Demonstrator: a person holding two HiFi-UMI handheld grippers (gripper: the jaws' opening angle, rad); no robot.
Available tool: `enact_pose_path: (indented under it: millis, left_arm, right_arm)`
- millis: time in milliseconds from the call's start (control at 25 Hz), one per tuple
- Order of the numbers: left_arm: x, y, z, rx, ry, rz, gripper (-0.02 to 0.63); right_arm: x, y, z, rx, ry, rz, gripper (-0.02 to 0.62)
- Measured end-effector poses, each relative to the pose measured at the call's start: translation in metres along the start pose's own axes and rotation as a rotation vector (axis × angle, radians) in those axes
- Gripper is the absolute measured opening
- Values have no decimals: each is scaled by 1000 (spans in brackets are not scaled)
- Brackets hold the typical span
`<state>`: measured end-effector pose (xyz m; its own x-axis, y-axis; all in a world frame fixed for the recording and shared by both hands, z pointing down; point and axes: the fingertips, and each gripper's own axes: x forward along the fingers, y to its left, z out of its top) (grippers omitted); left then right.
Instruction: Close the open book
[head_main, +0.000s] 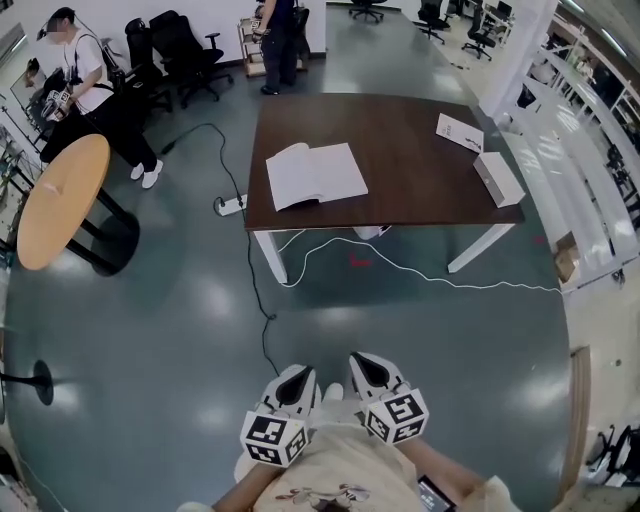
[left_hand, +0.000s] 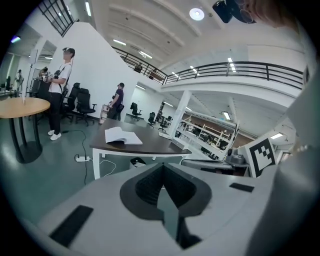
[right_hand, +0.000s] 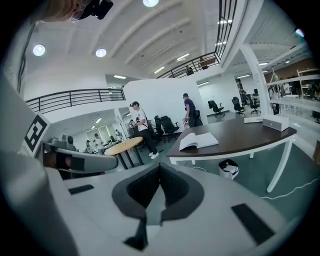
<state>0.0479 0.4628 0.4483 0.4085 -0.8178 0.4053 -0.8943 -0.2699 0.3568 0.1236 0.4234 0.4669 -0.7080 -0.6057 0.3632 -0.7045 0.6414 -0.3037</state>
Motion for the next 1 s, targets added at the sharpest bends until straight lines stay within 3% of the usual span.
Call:
enact_pose_path:
  millis: [400, 720, 1000]
  left_arm:
    - [86, 57, 53, -88, -7, 29, 6]
    - [205, 151, 119, -186, 47, -30, 6]
    - [279, 217, 172, -191, 111, -97, 6]
  right_arm:
    - [69, -56, 45, -1, 34, 14, 3]
    - [187, -122, 93, -11, 100, -23, 3]
    - [292, -167, 144, -33, 144, -54, 3]
